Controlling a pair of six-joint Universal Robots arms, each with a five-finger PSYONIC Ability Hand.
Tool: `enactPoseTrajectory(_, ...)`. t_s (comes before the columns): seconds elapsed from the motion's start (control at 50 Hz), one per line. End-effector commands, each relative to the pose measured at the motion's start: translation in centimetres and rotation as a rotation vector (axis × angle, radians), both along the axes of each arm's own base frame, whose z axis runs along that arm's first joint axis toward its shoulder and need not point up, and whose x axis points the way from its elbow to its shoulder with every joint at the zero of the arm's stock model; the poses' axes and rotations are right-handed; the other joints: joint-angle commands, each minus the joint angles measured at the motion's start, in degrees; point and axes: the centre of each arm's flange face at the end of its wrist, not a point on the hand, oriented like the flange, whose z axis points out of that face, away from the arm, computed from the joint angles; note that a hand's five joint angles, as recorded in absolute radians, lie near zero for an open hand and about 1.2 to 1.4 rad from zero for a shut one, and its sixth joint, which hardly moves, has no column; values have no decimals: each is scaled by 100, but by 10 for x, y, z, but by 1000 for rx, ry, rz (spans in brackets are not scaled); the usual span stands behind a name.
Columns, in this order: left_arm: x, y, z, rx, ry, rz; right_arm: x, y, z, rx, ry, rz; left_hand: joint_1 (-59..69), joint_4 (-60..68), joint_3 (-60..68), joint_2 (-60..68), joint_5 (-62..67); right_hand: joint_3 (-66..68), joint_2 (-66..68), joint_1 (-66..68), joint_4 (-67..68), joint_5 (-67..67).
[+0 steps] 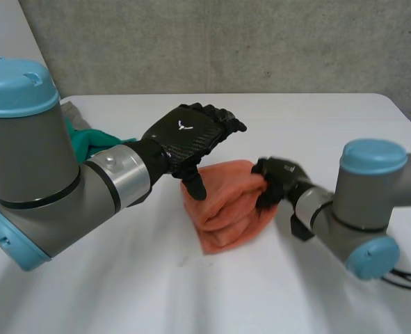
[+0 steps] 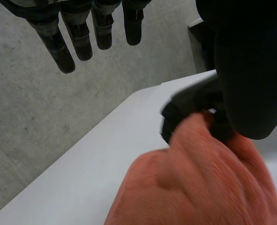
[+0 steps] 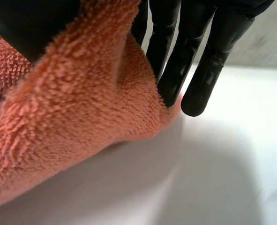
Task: Fold the laundry.
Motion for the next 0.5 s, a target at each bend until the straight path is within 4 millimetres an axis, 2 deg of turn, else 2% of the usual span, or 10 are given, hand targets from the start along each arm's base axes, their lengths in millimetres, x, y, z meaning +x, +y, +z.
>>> enactPoseTrajectory(0.02, 0, 0, 3, -9, 5, 3, -29, -78, 17, -118, -20, -124, -81, -110, -141, -99, -235, 1325, 1413, 2920, 1197, 1638)
enactPoseTrajectory(0.06, 1, -1, 5, -15, 9, 4, -44, -105, 18, -147, 4, -169, -81, -110, -141, -99, -235, 1325, 1413, 2920, 1197, 1638)
enactPoseTrajectory(0.12, 0, -2, 6, -16, 12, 4, -60, -131, 16, -173, 33, -218, -64, -93, -124, -83, -219, 1325, 1413, 2920, 1197, 1638)
enactPoseTrajectory(0.14, 0, -2, 6, -18, 13, 4, -77, -150, 14, -186, 54, -275, -81, -110, -141, -99, -235, 1325, 1413, 2920, 1197, 1638)
enactPoseTrajectory(0.2, 0, -2, 6, -18, 13, 4, -101, -174, 12, -207, 87, -360, -81, -110, -141, -99, -235, 1325, 1413, 2920, 1197, 1638)
enactPoseTrajectory(0.22, 0, -2, 6, -18, 13, 4, -116, -188, 12, -219, 110, -404, -81, -110, -141, -99, -235, 1325, 1413, 2920, 1197, 1638)
enactPoseTrajectory(0.28, -1, -1, 6, -18, 13, 1, -142, -208, 12, -248, 143, -470, -81, -110, -141, -99, -235, 1325, 1413, 2920, 1197, 1638)
enactPoseTrajectory(0.3, -1, -2, 5, -17, 12, 1, -162, -220, 11, -264, 160, -509, -81, -110, -141, -99, -235, 1325, 1413, 2920, 1197, 1638)
enactPoseTrajectory(0.36, -2, -2, 4, -18, 13, 0, -194, -236, 6, -271, 186, -572, -81, -110, -141, -99, -235, 1325, 1413, 2920, 1197, 1638)
enactPoseTrajectory(0.5, -4, -3, 3, -26, 18, -2, -241, -252, 8, -330, 232, -707, -64, -93, -124, -82, -219, 1325, 1413, 2920, 1197, 1638)
